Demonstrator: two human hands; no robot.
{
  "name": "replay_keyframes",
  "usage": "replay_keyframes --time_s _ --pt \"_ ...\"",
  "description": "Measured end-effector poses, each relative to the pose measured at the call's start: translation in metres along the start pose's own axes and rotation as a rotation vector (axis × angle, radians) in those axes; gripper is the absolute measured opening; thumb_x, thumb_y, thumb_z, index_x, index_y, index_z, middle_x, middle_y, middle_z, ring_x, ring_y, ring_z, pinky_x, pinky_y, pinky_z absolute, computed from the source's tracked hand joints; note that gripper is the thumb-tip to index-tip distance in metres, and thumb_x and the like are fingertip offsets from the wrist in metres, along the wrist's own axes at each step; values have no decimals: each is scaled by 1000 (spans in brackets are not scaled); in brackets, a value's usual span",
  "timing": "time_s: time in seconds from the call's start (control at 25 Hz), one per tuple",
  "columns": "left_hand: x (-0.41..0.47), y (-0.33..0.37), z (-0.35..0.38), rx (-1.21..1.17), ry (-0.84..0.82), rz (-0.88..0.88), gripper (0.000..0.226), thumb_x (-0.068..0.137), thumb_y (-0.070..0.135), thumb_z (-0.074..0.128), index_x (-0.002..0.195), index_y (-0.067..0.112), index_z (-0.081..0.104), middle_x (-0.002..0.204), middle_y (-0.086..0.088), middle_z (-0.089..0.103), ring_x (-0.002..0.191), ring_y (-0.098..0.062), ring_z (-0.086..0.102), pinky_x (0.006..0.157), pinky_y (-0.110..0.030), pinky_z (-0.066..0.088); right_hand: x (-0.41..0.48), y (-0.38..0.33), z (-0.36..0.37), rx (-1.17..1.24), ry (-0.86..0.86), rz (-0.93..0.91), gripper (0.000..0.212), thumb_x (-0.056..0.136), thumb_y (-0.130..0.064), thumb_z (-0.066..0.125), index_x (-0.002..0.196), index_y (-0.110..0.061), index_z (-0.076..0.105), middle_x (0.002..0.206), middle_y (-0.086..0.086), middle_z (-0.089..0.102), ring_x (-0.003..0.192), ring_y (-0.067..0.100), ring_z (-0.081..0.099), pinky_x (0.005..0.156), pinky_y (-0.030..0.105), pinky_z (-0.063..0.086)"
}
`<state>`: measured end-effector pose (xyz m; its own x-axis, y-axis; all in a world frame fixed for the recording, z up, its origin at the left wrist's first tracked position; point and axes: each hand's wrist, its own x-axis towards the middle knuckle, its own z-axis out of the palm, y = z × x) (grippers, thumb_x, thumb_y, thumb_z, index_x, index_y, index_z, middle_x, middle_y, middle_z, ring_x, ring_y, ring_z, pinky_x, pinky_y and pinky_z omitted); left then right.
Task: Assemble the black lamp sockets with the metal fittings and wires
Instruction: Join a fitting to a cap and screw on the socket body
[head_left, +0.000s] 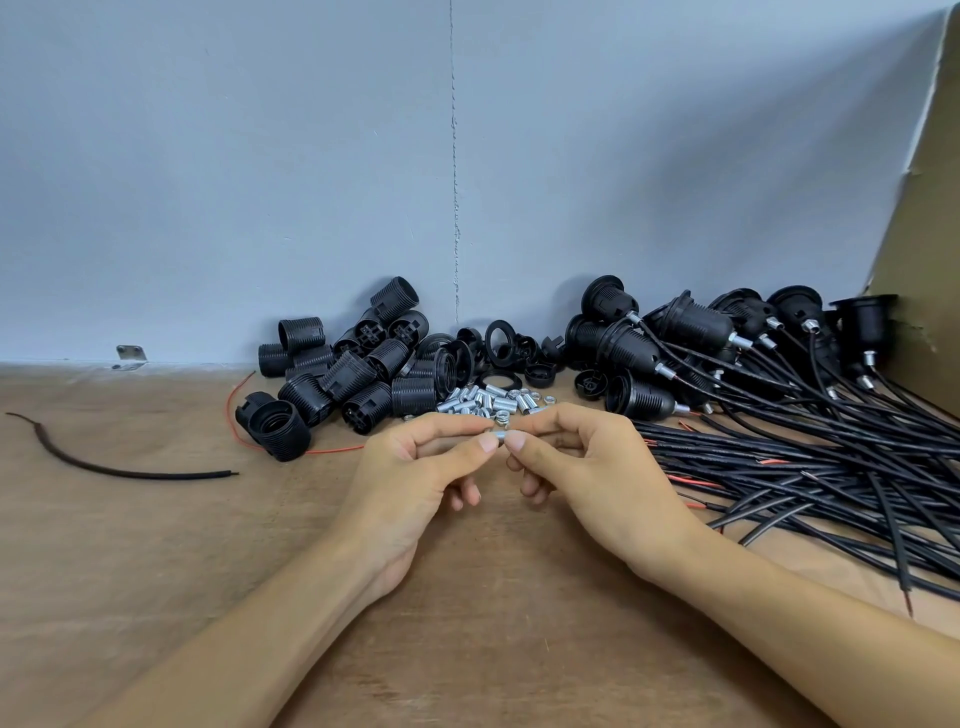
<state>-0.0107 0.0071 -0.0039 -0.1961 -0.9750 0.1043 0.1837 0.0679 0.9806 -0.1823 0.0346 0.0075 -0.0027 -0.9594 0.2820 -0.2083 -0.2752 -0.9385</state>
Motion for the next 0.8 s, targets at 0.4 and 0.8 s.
replay_keyframes --time_s 0.4,0.8 --pt "0 -2 0 8 -18 12 36 60 40 84 92 23 82 93 -10 78 50 -11 56 48 -19 44 1 -2 0 0 -8 -22 8 89 -6 72 97 -9 71 79 8 72 68 14 66 66 25 57" --pt "-2 -2 1 47 -36 32 28 65 29 82 92 23 82 90 -8 79 50 -8 55 48 -17 45 0 -2 0 -166 12 12 29 98 -35 60 76 -19 69 59 -5 63 51 6 56 53 23 49"
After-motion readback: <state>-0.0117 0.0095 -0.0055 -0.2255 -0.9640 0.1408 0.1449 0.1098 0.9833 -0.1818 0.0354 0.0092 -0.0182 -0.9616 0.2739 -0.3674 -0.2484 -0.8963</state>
